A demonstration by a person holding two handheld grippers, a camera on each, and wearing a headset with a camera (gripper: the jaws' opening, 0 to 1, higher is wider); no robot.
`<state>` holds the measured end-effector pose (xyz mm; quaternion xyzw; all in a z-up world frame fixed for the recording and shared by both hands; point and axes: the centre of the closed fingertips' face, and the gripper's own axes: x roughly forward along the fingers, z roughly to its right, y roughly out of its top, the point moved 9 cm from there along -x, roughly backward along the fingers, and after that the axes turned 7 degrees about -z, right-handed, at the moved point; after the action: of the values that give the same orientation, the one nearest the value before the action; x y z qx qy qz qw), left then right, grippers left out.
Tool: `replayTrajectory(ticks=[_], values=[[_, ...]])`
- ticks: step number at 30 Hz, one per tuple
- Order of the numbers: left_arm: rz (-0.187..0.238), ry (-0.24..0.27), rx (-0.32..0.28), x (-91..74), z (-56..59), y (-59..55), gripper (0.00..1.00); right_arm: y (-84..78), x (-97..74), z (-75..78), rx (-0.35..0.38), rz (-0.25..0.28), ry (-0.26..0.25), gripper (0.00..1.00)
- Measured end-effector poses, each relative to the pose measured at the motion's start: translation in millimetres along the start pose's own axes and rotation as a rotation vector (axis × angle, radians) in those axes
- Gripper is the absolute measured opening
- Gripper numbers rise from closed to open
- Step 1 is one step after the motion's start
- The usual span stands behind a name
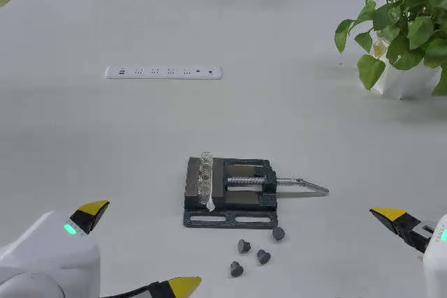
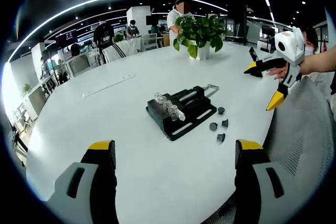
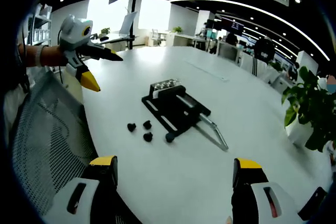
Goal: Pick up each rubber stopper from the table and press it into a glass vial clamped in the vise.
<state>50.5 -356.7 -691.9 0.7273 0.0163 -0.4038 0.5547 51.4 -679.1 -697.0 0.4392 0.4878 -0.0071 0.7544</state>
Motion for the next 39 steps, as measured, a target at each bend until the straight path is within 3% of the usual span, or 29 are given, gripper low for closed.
replayTrajectory(ticks=[3, 13, 24, 30, 33, 39], values=[[0.015, -0.017, -0.005, 0.4, -0.4, 1.4, 0.97, 4.7, 3.2, 5.6, -0.039, -0.016, 0.032, 0.88], [-0.009, -0.061, 0.047, 3.8, 1.9, 0.2, 0.99, 31.3, 24.5, 18.2, -0.261, -0.119, 0.188, 0.8], [-0.031, -0.075, 0.055, 4.7, 2.1, -3.1, 0.99, 62.1, 55.1, 27.8, -0.534, -0.227, 0.337, 0.6], [-0.031, -0.069, 0.061, 5.5, 2.4, -3.0, 0.98, 70.9, 68.5, 27.2, -0.625, -0.266, 0.398, 0.45], [-0.032, -0.064, 0.062, 6.1, 2.6, -4.0, 0.97, 71.0, 73.9, 26.7, -0.685, -0.292, 0.402, 0.41], [-0.039, -0.061, 0.059, 9.2, 6.6, -7.0, 0.97, 70.9, 81.2, 18.5, -0.775, -0.295, 0.445, 0.31]])
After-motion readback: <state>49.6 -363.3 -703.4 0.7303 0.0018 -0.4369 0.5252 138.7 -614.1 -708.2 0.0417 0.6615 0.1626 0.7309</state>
